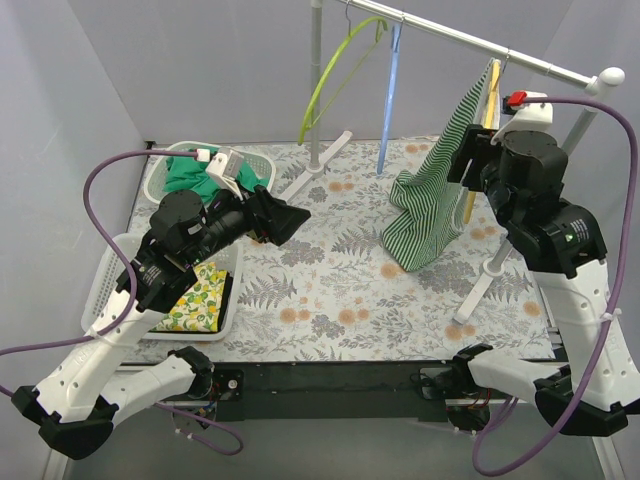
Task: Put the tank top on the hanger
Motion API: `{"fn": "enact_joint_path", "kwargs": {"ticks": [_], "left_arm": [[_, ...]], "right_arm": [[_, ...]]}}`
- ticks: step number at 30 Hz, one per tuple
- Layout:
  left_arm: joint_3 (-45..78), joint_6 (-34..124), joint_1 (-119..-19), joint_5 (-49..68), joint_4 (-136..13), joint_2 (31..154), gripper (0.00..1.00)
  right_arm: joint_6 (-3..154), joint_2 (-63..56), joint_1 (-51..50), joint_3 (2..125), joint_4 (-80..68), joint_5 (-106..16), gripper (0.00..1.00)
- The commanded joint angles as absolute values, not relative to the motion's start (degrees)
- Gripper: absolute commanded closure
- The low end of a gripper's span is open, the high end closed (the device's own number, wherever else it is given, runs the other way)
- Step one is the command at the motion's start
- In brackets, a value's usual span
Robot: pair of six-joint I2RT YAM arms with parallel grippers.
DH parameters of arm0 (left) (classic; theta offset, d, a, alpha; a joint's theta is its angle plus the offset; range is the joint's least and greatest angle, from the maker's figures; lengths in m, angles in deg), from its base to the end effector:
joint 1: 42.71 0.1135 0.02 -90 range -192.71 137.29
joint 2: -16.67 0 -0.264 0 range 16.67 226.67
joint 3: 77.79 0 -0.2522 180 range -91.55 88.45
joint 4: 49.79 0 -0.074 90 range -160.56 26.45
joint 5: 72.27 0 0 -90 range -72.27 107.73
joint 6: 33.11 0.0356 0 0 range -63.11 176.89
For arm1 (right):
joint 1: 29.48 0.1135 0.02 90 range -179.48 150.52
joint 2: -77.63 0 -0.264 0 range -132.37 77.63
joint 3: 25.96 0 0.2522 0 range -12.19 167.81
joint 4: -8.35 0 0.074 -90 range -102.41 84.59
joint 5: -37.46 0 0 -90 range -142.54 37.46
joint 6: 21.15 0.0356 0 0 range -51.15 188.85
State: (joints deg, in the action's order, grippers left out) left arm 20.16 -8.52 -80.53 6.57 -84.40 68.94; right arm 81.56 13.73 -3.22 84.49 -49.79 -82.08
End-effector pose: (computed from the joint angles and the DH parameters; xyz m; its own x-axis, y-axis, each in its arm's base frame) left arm 0.1426 -0.1194 0.4384 -0.7132 -0.5757 -0.3998 0.2532 0.3202 -0.9129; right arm 0.1693 0.0640 0.5126 -0.1652 0.1320 -0.9774 0.0867 0.9891 0.1189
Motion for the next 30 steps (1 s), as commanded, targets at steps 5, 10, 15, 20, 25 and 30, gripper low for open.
{"fn": "enact_joint_path", "kwargs": {"ticks": [5,10,15,20,25,30], "left_arm": [[19.7,-7.1,-80.3,8.7,-85.2,68.4,0.24],[19.8,-6.2,-80.3,10.2,-86.2,68.7,0.23],[20.2,-6.0,-80.3,13.2,-87.9,68.4,0.23],[22.9,-6.6,-80.3,16.5,-90.8,66.2,0.23],[27.4,-9.7,-80.3,20.6,-94.4,64.5,0.22],[32.5,-14.1,-80.3,23.0,-95.8,63.4,0.20]], "right_arm": [[83.3,21.8,-3.5,86.5,-48.5,-75.7,0.21],[83.0,23.2,-3.6,90.2,-48.3,-62.3,0.18],[84.7,19.0,-3.5,91.3,-46.7,-41.4,0.18],[88.4,16.6,0.6,83.6,-39.5,-33.2,0.13],[86.2,13.5,23.1,79.8,-36.6,-55.5,0.09],[87.4,15.8,32.9,60.5,-23.5,-65.4,0.04]]}}
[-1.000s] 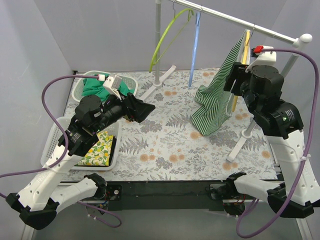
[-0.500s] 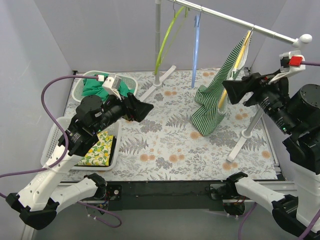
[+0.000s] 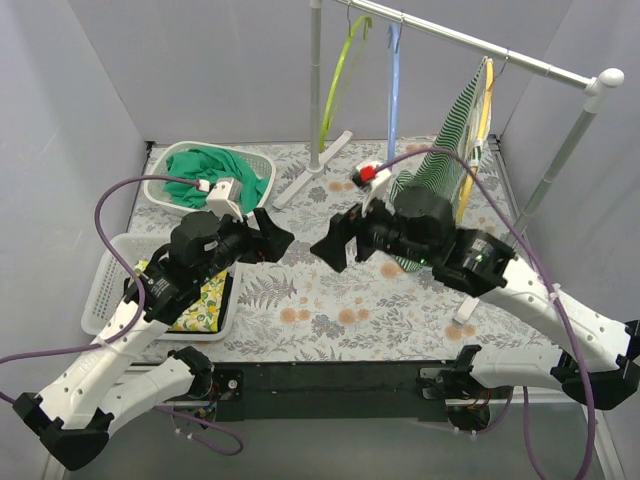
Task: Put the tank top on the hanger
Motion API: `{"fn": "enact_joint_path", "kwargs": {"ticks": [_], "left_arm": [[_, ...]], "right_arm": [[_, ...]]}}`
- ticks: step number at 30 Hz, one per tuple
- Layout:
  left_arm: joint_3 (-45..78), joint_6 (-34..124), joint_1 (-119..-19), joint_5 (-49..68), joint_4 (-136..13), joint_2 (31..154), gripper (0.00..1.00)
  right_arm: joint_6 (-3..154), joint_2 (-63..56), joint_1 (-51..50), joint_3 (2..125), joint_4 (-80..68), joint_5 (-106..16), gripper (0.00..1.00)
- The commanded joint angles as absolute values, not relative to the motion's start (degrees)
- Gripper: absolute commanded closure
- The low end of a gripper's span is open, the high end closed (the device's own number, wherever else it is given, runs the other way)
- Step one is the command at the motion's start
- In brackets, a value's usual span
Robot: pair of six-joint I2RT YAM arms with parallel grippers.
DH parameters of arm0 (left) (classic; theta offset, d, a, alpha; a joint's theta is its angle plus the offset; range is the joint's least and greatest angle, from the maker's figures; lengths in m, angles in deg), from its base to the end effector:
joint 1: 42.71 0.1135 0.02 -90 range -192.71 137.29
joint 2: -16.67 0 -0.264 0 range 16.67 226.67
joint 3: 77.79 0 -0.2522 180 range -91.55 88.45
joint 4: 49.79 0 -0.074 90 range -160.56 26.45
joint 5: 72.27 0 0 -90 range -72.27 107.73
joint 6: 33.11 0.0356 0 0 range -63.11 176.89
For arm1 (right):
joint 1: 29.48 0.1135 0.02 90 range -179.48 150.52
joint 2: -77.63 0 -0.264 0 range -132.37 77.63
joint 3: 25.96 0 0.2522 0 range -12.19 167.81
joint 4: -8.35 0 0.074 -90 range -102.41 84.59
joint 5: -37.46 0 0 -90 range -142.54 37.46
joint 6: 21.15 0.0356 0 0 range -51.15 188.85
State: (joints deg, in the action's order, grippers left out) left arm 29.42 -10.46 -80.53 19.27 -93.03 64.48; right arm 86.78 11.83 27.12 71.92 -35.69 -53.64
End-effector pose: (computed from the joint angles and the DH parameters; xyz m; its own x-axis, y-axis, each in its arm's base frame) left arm 0.1391 -0.1068 0.3813 -0.6424 -0.6692 -0.3735 -0.0001 0.4874 -0.8732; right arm 0.1287 0.1939 0.4655 -0.3623 0.0097 -0.9320 -0.7492 0.5918 0.2974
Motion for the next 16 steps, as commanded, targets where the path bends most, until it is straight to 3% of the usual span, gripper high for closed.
{"fn": "enact_joint_path", "kwargs": {"ticks": [1,6,13,16], "left_arm": [[33.0,-14.6,-80.3,22.9,-95.8,63.5,0.20],[35.9,-16.0,-80.3,21.9,-95.5,64.1,0.16],[37.3,-17.8,-80.3,26.2,-97.3,64.3,0.11],[35.4,-18.3,-80.3,28.5,-97.7,66.2,0.02]], "right_arm": [[87.5,15.8,33.7,57.8,-19.9,-67.7,0.03],[87.9,17.2,35.1,38.1,-6.2,-69.9,0.01],[88.5,21.7,35.0,27.5,0.2,-74.1,0.01],[89.1,23.5,35.0,24.5,1.3,-75.1,0.01]]}}
